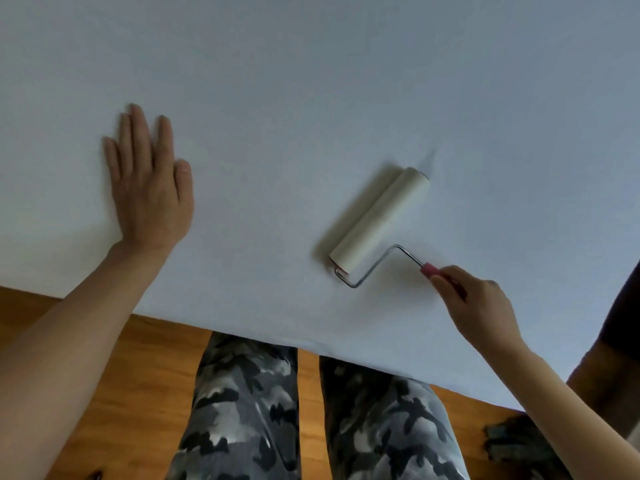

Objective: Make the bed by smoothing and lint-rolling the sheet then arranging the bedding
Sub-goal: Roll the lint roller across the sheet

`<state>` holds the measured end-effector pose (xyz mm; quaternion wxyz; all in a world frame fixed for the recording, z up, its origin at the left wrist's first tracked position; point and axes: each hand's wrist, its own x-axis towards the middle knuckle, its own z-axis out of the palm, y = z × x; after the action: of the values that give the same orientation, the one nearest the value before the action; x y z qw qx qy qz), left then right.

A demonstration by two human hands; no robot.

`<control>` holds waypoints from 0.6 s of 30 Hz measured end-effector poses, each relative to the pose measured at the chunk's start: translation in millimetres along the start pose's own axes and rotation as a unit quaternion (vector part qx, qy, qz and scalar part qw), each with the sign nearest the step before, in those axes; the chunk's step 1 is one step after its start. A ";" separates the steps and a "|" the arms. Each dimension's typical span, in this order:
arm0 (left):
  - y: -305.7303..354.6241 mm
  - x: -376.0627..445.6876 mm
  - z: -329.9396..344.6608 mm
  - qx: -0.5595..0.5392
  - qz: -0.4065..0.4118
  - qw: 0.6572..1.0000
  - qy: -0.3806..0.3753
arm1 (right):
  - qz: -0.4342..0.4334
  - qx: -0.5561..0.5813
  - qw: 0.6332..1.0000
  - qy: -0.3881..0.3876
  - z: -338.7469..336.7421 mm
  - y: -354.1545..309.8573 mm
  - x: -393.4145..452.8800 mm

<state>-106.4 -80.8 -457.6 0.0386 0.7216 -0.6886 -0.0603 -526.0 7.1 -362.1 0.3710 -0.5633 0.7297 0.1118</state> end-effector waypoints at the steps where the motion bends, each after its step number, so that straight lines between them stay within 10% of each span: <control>1: 7.3 -3.9 0.5 -0.002 0.013 1.000 -0.004 | 0.007 -0.003 1.000 -0.002 -0.5 13.8 -7.8; 18: 67.9 -102.2 -13.1 -0.043 -0.052 0.996 -0.051 | -0.019 -0.020 0.997 -0.076 -56.1 123.9 -71.8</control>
<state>-176.2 17.5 -431.8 0.0317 0.7501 -0.6480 -0.1282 -654.9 69.8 -306.5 0.4159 -0.5740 0.6865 0.1621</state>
